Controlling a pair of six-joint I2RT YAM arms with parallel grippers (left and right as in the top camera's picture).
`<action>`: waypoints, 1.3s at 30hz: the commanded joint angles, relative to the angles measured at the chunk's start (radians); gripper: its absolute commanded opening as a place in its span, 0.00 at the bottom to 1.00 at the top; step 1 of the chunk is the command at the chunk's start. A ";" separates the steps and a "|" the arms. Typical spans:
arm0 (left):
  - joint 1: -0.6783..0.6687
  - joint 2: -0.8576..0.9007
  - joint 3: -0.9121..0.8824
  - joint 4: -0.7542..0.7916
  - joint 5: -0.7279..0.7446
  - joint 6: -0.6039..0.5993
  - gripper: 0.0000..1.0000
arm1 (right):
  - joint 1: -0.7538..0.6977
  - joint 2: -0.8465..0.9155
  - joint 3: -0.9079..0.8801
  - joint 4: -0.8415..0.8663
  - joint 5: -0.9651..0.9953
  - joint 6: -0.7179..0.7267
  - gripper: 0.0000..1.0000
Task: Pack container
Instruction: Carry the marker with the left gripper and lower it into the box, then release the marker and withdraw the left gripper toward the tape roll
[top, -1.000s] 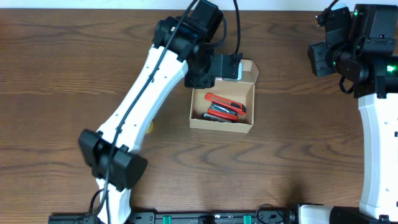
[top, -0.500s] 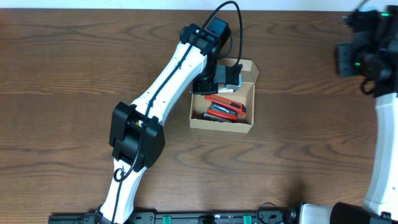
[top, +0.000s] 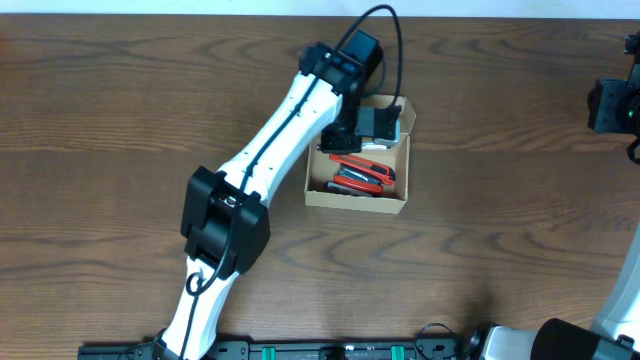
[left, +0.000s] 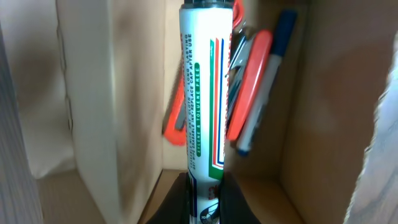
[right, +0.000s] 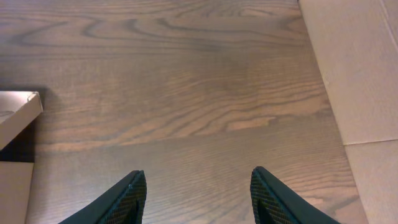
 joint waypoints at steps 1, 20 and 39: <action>-0.024 0.032 -0.005 -0.002 0.002 -0.003 0.06 | -0.008 0.019 0.003 -0.001 -0.014 0.014 0.52; -0.022 0.175 -0.006 0.014 0.015 -0.052 0.06 | -0.008 0.034 0.003 -0.005 -0.014 0.014 0.68; -0.022 0.221 -0.006 0.020 -0.019 -0.133 0.64 | -0.008 0.034 0.003 -0.003 -0.014 0.013 0.86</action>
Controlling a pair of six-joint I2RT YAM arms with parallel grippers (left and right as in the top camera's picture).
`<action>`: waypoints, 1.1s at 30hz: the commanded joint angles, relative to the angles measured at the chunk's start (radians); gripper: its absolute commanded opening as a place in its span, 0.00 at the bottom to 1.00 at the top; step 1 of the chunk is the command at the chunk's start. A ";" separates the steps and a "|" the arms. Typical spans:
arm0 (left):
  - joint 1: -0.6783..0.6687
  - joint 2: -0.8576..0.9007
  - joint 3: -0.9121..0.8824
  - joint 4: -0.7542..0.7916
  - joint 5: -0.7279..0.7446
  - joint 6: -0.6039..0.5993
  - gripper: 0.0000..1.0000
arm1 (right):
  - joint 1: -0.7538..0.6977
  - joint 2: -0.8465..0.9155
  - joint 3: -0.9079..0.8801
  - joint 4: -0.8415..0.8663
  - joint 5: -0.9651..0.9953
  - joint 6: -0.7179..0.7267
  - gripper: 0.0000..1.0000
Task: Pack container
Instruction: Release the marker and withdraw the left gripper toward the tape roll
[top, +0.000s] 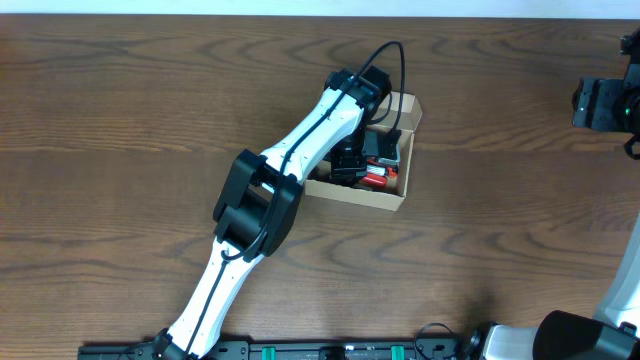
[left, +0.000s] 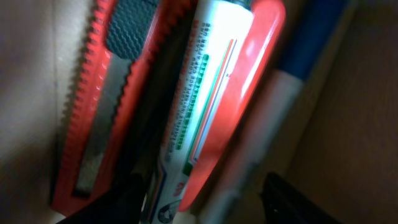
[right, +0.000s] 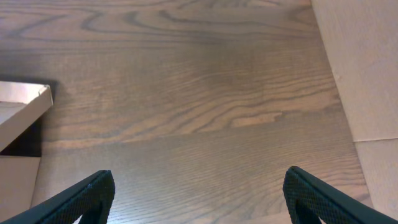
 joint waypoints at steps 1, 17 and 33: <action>0.004 -0.004 -0.006 -0.006 -0.016 -0.039 0.69 | -0.008 0.003 0.003 0.000 -0.008 0.006 0.87; 0.016 -0.265 -0.005 -0.055 -0.139 -0.061 0.95 | -0.008 0.003 0.003 0.002 -0.008 0.006 0.89; 0.415 -0.534 0.003 -0.152 -0.135 -0.634 0.95 | -0.007 0.003 0.003 -0.002 -0.027 0.006 0.90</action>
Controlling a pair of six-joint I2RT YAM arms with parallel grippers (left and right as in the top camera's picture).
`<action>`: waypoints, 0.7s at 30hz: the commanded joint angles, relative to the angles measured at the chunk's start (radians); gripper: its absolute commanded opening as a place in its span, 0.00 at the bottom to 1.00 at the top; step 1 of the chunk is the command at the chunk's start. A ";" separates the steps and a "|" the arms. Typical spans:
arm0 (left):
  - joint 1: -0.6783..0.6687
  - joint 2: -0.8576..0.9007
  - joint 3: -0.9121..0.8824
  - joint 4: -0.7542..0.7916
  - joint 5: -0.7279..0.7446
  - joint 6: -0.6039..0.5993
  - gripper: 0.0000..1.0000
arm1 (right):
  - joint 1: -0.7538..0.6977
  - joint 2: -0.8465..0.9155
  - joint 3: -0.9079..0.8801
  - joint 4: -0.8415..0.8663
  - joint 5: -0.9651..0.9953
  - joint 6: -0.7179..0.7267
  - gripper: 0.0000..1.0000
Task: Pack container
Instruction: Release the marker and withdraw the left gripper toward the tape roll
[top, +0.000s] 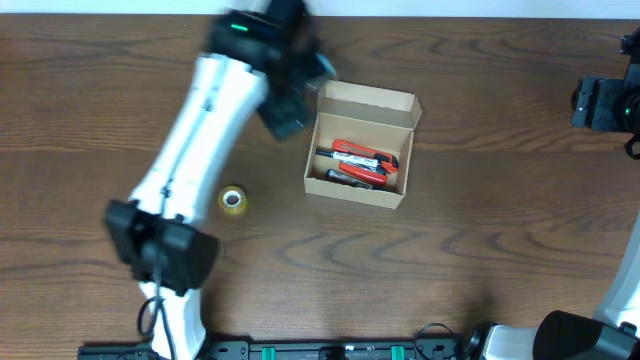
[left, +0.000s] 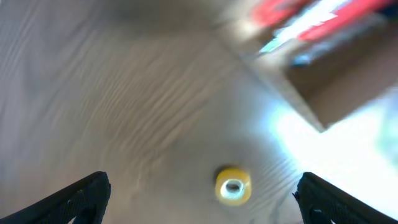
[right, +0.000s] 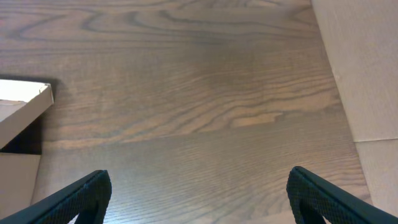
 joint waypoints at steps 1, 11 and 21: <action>0.149 -0.086 0.006 -0.034 0.056 -0.248 0.96 | -0.007 0.003 0.003 -0.001 -0.021 0.006 0.90; 0.325 -0.140 -0.071 -0.156 0.143 -0.288 0.96 | -0.007 0.003 0.003 -0.002 -0.021 0.006 0.89; 0.303 -0.509 -0.710 0.214 0.047 -0.480 0.96 | -0.004 0.004 0.003 -0.008 -0.022 0.006 0.89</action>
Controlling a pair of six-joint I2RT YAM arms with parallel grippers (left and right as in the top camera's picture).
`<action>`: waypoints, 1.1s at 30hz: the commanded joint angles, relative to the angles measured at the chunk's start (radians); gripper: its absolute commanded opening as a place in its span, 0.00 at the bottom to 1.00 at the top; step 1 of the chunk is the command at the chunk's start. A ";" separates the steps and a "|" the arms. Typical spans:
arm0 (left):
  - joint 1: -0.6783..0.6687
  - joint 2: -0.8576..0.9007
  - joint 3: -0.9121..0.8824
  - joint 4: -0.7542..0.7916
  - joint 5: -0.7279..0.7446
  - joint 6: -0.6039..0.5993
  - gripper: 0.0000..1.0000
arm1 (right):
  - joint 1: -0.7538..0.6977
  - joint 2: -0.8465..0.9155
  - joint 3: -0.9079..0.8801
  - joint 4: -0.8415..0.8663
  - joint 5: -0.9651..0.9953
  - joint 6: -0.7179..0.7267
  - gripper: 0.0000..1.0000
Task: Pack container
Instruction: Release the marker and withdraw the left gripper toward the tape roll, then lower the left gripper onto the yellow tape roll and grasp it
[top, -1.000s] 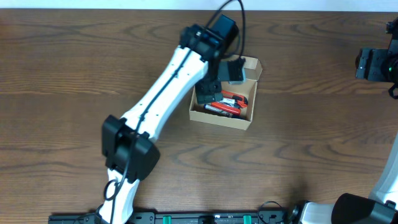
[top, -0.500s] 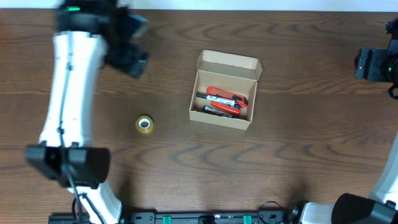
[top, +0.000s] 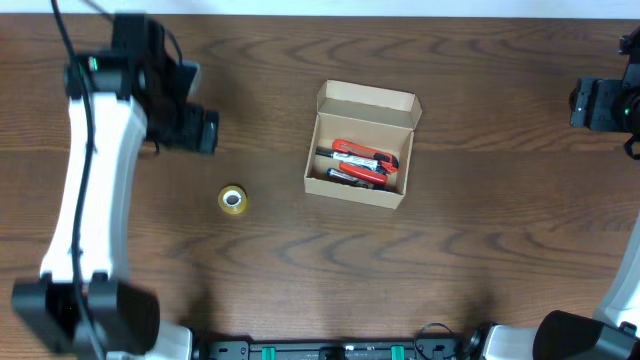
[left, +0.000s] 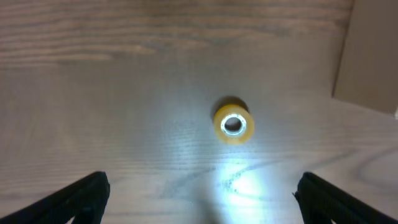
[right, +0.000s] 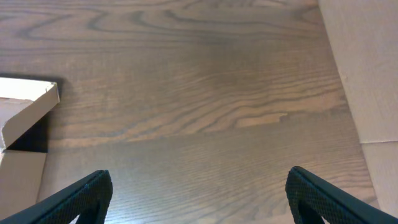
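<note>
An open cardboard box (top: 403, 148) sits mid-table with a red utility knife (top: 358, 155), a white tube and pens inside. A small yellow tape roll (top: 232, 199) lies on the wood left of the box; the left wrist view shows the roll (left: 233, 124) ahead. My left gripper (top: 200, 130) hovers at the far left, open and empty, fingertips (left: 93, 186) spread wide. My right gripper (top: 585, 105) hangs open at the right edge, its fingers (right: 93, 190) wide over bare wood.
A corner of the box flap (right: 31, 109) shows in the right wrist view. A pale cardboard sheet (right: 367, 74) lies off the table's right side. Brown wood table (top: 480, 260) all round.
My left arm has moved from just left of the box to the table's far left, now looking down at the yellow tape roll. The right arm has held still.
My left gripper held a white tube inside the box. Then it stood open deep in the box with the tube lying among the red knives. Later it was out of the box near its left side, and now it is over the tape roll.
</note>
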 joint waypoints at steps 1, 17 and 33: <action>-0.004 -0.177 -0.217 0.106 -0.019 -0.105 0.95 | -0.004 0.003 0.003 -0.002 -0.013 0.006 0.89; -0.153 -0.085 -0.560 0.486 -0.074 -0.146 0.98 | -0.004 0.033 -0.002 -0.006 -0.047 0.018 0.87; -0.258 0.027 -0.560 0.521 -0.097 -0.241 0.98 | -0.004 0.038 -0.002 -0.006 -0.046 0.025 0.81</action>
